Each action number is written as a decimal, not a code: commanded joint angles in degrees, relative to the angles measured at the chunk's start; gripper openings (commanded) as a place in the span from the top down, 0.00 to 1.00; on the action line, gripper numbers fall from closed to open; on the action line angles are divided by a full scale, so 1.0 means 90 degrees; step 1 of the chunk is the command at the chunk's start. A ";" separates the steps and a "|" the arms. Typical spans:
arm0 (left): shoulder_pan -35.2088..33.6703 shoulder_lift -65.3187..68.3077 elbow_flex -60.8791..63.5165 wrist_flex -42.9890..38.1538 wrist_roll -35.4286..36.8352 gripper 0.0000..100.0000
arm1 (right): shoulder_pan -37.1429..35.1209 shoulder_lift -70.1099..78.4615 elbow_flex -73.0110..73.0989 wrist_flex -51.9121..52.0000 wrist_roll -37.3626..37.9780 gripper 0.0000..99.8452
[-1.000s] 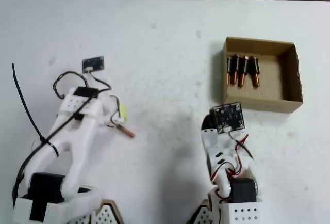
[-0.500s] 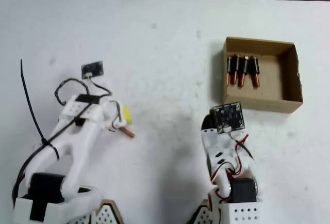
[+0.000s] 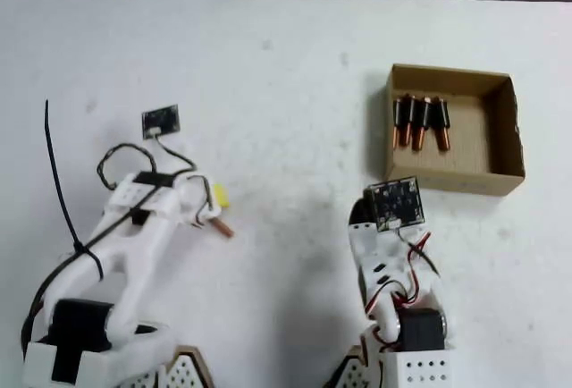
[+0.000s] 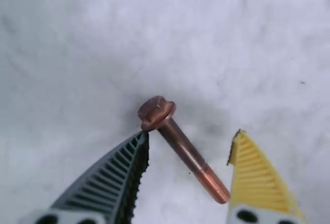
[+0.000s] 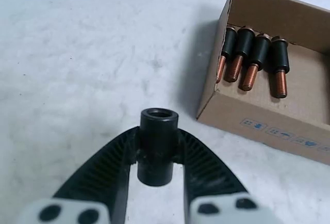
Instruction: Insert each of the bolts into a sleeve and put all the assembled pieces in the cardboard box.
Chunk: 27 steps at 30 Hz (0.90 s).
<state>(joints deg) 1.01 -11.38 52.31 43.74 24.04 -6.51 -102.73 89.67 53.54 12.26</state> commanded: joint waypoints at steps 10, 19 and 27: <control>0.0044 0.0024 -0.0039 -0.0176 0.0000 0.86 | 0.0024 -0.0054 -0.0029 -0.0142 0.0000 0.98; 0.0073 0.0024 -0.0029 -0.0147 0.0000 0.87 | 0.0024 -0.0054 -0.0029 -0.0142 0.0000 0.98; 0.0034 0.0034 -0.0039 -0.0156 0.0000 0.91 | 0.0024 -0.0054 -0.0029 -0.0142 0.0000 0.98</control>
<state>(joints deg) 0.84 -11.21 52.31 43.38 24.04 -6.51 -102.73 89.67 53.54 12.26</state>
